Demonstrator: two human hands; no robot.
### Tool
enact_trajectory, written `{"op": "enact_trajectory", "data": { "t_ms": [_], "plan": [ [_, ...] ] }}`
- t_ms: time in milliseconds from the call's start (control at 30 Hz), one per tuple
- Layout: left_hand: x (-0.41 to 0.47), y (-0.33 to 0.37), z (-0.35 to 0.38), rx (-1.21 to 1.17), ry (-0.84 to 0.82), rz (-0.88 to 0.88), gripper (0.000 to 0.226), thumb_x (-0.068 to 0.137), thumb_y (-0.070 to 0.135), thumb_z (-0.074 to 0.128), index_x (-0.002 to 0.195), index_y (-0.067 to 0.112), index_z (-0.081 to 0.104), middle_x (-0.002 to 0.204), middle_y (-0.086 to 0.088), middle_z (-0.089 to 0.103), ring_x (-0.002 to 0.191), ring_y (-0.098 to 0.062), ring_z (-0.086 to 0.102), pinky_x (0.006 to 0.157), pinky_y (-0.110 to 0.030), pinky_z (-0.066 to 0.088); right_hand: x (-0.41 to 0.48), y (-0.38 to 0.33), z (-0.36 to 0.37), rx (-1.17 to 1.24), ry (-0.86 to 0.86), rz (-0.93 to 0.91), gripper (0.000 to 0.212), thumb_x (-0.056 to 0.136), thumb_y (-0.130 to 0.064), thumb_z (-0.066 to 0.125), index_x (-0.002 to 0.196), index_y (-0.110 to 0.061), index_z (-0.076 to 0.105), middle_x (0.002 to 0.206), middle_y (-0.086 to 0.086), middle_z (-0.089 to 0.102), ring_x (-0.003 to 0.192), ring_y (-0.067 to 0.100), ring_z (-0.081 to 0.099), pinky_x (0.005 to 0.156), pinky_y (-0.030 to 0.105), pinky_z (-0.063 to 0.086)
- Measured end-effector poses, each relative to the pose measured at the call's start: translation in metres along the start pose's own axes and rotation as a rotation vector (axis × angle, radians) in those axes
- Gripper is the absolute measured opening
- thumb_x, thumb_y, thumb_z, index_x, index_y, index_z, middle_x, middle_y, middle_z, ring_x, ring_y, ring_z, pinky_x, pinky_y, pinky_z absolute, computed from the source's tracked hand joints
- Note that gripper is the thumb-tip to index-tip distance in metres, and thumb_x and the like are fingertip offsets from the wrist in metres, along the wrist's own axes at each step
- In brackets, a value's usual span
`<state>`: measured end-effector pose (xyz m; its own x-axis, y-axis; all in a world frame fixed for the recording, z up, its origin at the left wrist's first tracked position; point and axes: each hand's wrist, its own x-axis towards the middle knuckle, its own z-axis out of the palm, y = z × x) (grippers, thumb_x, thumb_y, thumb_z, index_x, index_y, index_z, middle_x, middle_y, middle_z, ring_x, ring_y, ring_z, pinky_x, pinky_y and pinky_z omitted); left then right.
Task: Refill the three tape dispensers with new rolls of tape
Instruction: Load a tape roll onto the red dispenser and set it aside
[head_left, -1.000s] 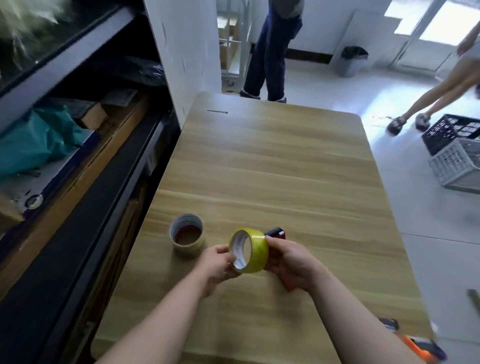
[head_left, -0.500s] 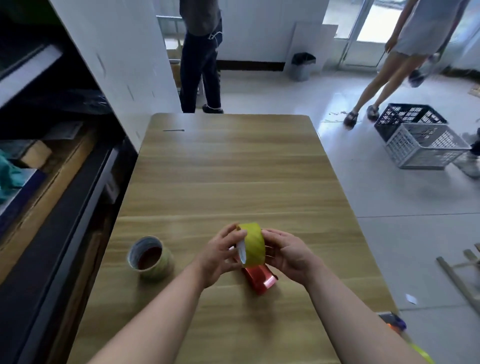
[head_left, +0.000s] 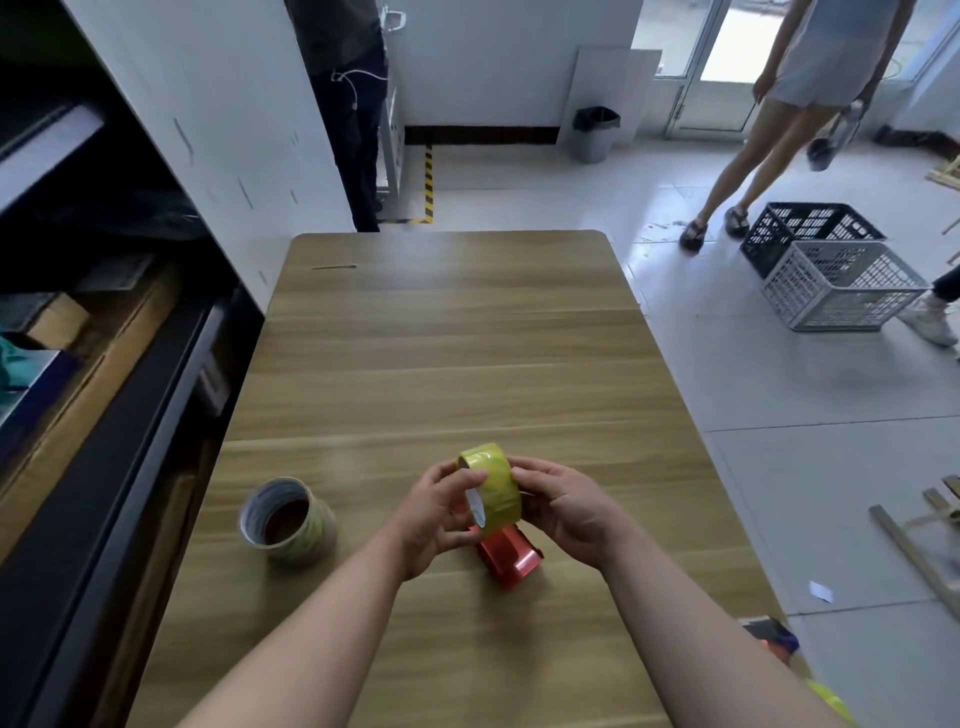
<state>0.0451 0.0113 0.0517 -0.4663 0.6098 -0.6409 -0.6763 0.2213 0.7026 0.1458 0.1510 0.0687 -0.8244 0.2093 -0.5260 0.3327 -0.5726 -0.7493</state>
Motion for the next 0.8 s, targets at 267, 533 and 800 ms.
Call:
{"op": "enact_trajectory", "data": {
  "t_ms": [267, 533, 800],
  "plan": [
    [-0.007, 0.004, 0.003, 0.094, 0.005, -0.092, 0.043, 0.086, 0.042, 0.061, 0.113, 0.009, 0.056, 0.091, -0.013, 0.063, 0.073, -0.029, 0.068, 0.069, -0.037, 0.057, 0.001, 0.001, 0.003, 0.029, 0.019, 0.01, 0.029, 0.098, -0.007, 0.047, 0.121, 0.003, 0.061, 0.109, 0.023, 0.067, 0.089, 0.026, 0.067, 0.073, 0.031, 0.058],
    [-0.005, 0.004, 0.004, 0.222, 0.14, -0.066, 0.055, 0.085, 0.058, 0.055, 0.116, 0.012, 0.055, 0.101, -0.007, 0.063, 0.091, -0.025, 0.062, 0.08, -0.038, 0.049, 0.004, 0.001, 0.005, 0.012, 0.012, 0.043, 0.029, 0.096, 0.0, 0.048, 0.121, 0.003, 0.062, 0.104, 0.021, 0.069, 0.081, 0.023, 0.069, 0.069, 0.029, 0.058],
    [0.005, 0.001, -0.006, 0.257, 0.115, 0.293, 0.046, 0.077, 0.01, 0.077, 0.114, 0.031, 0.06, 0.123, -0.002, 0.06, 0.103, -0.018, 0.065, 0.069, -0.025, 0.055, 0.011, -0.001, 0.013, -0.057, -0.001, 0.058, 0.038, 0.096, 0.007, 0.034, 0.126, 0.003, 0.057, 0.118, 0.033, 0.061, 0.099, 0.034, 0.055, 0.083, 0.036, 0.055]
  ]
}}
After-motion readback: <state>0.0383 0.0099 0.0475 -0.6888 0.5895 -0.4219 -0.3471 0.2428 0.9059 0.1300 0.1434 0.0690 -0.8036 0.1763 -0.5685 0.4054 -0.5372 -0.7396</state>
